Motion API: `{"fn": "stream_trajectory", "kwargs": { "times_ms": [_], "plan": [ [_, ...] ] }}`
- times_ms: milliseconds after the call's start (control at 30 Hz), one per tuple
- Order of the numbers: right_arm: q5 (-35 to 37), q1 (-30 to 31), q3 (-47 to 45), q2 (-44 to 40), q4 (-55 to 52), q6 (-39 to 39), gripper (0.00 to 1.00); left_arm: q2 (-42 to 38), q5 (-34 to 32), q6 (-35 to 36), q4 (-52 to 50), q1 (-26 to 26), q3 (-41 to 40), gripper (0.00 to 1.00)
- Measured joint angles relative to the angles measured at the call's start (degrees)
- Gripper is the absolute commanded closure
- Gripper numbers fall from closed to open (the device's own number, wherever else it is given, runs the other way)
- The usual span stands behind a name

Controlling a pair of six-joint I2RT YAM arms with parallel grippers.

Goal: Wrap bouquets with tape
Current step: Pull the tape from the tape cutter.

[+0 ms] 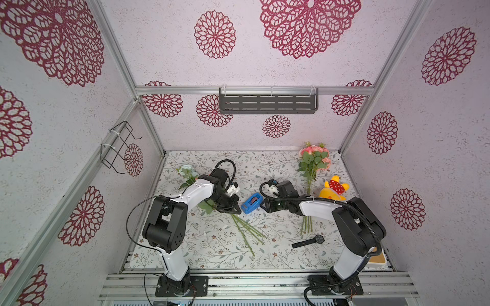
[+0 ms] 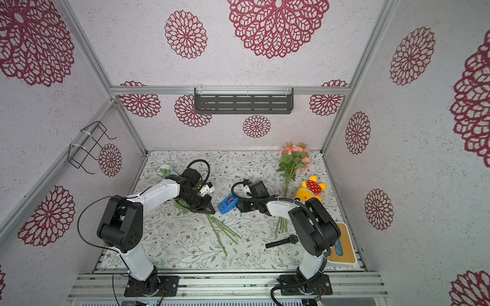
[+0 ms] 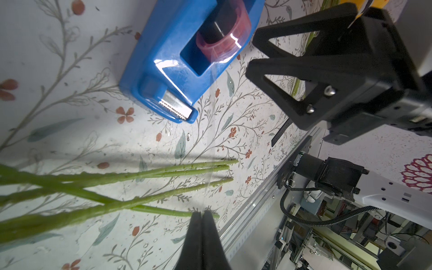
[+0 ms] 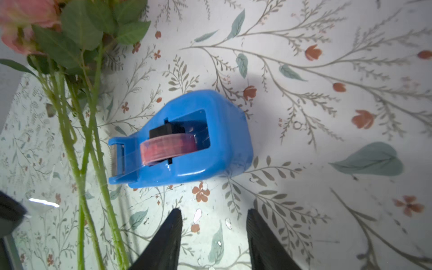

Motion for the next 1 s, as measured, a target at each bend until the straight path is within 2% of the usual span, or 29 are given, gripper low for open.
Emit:
{"fn": "stream_trajectory", "kwargs": {
  "times_ms": [300,533,1000],
  "plan": [
    [3.6,3.2,2.1,5.8,6.1,-2.0,0.54,0.0,-0.2,0.2,0.3,0.3,-1.2,1.00],
    [7.7,7.5,3.5,7.4,8.0,-2.1,0.55,-0.6,-1.7,1.1,-0.1,2.5,-2.7,1.00],
    [8.9,8.0,3.6,7.4,8.0,-2.1,0.54,-1.0,-3.6,1.3,0.6,3.1,-5.2,1.00]
  ]
}}
